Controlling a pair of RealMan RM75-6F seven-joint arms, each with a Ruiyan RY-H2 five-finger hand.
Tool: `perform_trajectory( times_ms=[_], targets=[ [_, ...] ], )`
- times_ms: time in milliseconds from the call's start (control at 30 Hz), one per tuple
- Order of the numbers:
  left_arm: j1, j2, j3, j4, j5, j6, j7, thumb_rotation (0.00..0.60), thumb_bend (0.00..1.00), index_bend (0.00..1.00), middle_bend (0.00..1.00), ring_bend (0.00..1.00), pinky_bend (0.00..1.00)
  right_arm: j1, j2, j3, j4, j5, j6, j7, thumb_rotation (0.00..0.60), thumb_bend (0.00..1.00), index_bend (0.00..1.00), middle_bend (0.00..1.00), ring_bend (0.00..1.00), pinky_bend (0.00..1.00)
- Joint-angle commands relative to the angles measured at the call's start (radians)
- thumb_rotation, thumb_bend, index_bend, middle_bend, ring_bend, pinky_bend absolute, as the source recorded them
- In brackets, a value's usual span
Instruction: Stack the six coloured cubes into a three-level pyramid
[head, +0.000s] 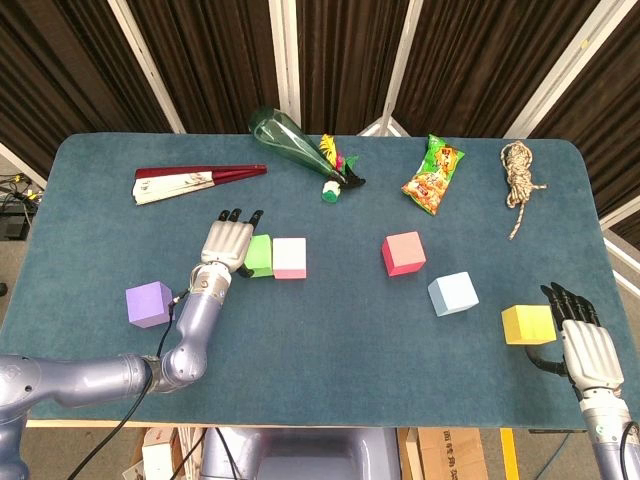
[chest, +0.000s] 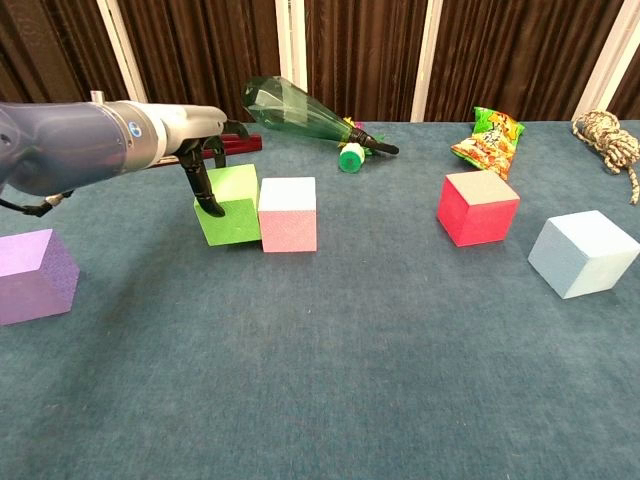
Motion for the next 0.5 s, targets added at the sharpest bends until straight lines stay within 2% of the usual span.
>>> perform_trajectory(
  times_ms=[33, 500],
  targets=[
    [-0.016, -0.003, 0.012, 0.022, -0.013, -0.023, 0.013, 0.6, 0.29, 0.05, 0.41, 0.08, 0.1, 0.001, 0.0, 0.001, 0.0, 0.003, -0.001, 0.0, 0.6, 0.32, 0.0, 0.0, 0.0, 0.0],
    [-0.055, -0.022, 0.046, 0.107, -0.021, -0.096, 0.002, 0.6, 0.3, 0.05, 0.41, 0.08, 0.1, 0.006, -0.005, 0.004, -0.004, 0.022, -0.01, -0.01, 0.6, 0.32, 0.0, 0.0, 0.0, 0.0]
  ],
)
